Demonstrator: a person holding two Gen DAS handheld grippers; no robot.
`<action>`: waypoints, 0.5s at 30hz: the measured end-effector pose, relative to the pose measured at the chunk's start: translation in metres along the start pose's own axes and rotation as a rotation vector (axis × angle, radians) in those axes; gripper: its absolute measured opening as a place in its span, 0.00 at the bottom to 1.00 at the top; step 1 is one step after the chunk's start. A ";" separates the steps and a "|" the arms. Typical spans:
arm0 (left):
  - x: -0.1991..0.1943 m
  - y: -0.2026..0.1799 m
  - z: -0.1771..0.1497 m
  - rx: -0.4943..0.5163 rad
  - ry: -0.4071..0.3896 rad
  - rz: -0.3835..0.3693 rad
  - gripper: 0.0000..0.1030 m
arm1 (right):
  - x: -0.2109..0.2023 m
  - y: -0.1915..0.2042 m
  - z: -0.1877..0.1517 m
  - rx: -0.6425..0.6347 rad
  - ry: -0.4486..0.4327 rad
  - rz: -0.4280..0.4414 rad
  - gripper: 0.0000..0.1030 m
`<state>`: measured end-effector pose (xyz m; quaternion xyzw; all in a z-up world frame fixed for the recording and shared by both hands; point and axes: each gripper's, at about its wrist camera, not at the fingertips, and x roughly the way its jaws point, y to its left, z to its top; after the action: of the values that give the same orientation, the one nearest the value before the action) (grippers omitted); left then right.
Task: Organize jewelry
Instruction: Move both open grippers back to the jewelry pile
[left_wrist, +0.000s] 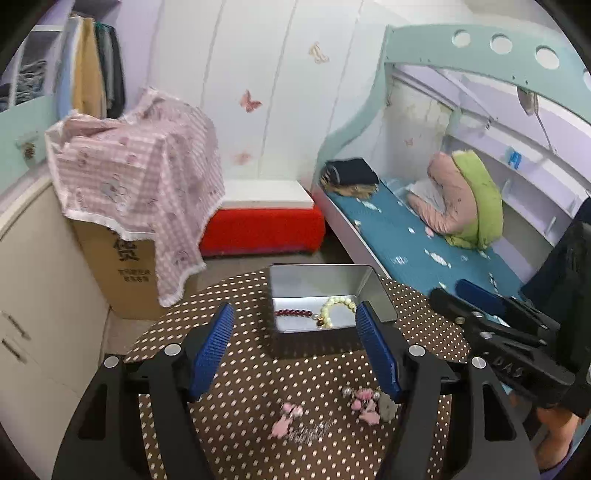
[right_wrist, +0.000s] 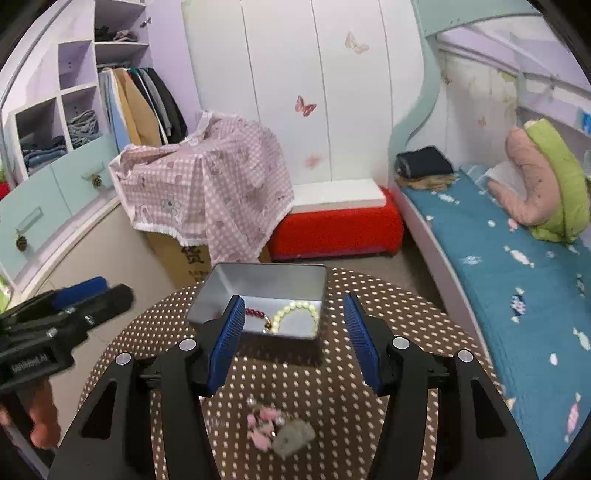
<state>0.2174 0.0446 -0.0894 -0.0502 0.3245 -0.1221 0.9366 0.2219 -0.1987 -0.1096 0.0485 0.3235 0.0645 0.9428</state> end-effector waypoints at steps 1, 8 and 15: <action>-0.006 0.001 -0.004 -0.006 -0.010 0.009 0.70 | -0.011 0.000 -0.004 -0.006 -0.013 -0.012 0.55; -0.036 0.009 -0.042 -0.016 -0.042 0.099 0.73 | -0.055 0.000 -0.033 -0.031 -0.057 -0.073 0.59; -0.022 0.022 -0.074 -0.036 0.041 0.112 0.73 | -0.055 -0.009 -0.062 -0.011 -0.001 -0.083 0.59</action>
<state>0.1587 0.0701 -0.1383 -0.0462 0.3478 -0.0646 0.9342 0.1414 -0.2131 -0.1263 0.0298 0.3246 0.0268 0.9450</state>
